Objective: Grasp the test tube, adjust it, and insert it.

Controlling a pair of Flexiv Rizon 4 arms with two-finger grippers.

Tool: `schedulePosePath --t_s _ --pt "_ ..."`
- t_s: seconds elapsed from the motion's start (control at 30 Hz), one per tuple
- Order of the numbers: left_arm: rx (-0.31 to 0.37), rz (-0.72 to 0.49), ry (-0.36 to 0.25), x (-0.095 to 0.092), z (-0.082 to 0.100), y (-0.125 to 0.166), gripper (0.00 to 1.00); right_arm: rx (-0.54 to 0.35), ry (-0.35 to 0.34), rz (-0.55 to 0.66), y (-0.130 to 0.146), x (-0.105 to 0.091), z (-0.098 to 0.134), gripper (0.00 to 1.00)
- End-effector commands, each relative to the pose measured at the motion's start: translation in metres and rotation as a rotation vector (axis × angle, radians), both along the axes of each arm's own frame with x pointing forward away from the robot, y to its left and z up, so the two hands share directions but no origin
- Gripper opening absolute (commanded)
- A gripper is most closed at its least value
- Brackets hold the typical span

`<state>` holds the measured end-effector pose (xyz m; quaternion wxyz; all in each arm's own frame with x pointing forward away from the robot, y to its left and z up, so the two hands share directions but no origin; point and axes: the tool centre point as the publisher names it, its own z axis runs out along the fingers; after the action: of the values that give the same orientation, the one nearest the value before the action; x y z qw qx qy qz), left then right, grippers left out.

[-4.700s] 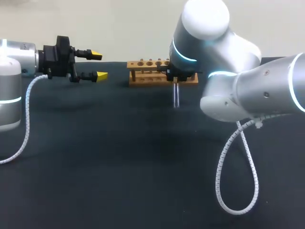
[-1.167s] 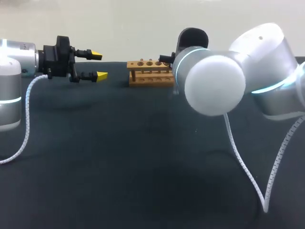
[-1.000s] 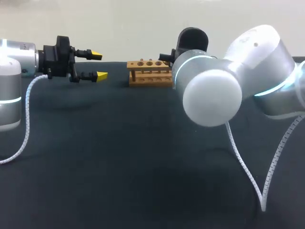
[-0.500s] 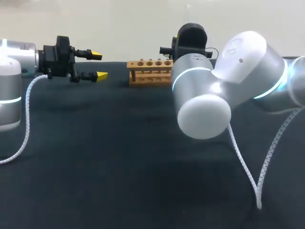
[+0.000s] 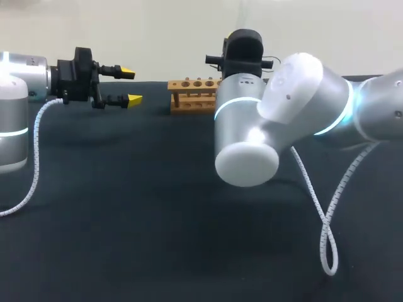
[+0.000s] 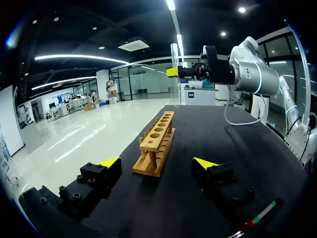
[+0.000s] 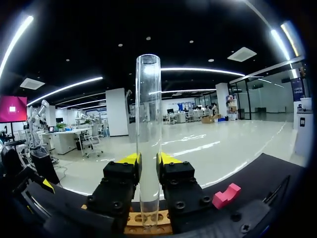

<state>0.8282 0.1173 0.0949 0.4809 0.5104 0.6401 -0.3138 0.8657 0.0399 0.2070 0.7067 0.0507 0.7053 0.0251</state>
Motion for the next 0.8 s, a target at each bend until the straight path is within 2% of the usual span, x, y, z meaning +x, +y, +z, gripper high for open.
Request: schedulePosePath --t_s 0.03,0.37,0.8 --pt "-0.003 0.003 -0.007 -0.002 -0.001 0.001 1.00 -0.001 -0.028 0.007 0.007 0.013 -0.004 0.00" --pt "-0.003 0.003 -0.007 -0.002 -0.001 0.001 1.00 -0.015 -0.031 0.016 0.009 0.028 -0.013 0.00" --pt "-0.003 0.003 -0.007 -0.002 -0.001 0.001 1.00 -0.047 -0.009 -0.011 -0.003 0.036 -0.027 0.00"
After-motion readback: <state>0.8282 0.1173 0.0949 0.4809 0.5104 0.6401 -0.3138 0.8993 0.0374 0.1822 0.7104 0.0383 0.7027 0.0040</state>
